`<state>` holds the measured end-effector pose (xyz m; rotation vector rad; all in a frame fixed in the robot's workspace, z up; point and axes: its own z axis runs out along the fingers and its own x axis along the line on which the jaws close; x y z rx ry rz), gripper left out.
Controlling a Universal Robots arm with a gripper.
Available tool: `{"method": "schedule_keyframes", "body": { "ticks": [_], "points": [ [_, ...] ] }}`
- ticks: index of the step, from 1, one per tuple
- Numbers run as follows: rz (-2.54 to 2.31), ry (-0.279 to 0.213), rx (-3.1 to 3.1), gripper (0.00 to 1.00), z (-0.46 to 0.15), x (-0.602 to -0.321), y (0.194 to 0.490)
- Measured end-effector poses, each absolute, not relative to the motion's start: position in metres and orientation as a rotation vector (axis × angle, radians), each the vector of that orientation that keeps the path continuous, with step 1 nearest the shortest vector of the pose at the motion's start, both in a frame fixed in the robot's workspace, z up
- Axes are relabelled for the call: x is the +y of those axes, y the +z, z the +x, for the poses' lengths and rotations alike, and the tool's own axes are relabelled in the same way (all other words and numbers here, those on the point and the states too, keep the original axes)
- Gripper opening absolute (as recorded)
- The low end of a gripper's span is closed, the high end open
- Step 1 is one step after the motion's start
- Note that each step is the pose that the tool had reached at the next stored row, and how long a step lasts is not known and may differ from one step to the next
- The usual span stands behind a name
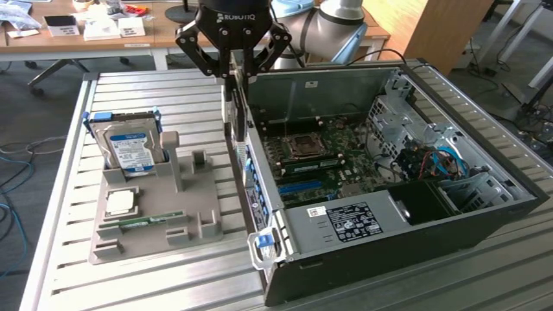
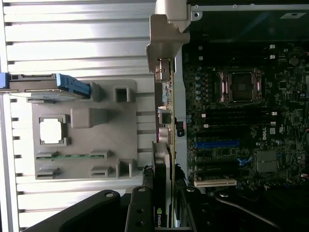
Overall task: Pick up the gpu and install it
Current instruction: 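Pick up the gpu and move the gpu toward the slot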
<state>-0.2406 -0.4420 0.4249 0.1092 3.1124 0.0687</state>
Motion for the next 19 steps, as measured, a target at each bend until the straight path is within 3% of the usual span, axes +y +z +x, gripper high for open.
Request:
{"method": "schedule_keyframes", "body": {
  "ticks": [19],
  "points": [
    [0.109, 0.072, 3.112, 0.27, -0.228, -0.442, 0.425]
  ]
}}
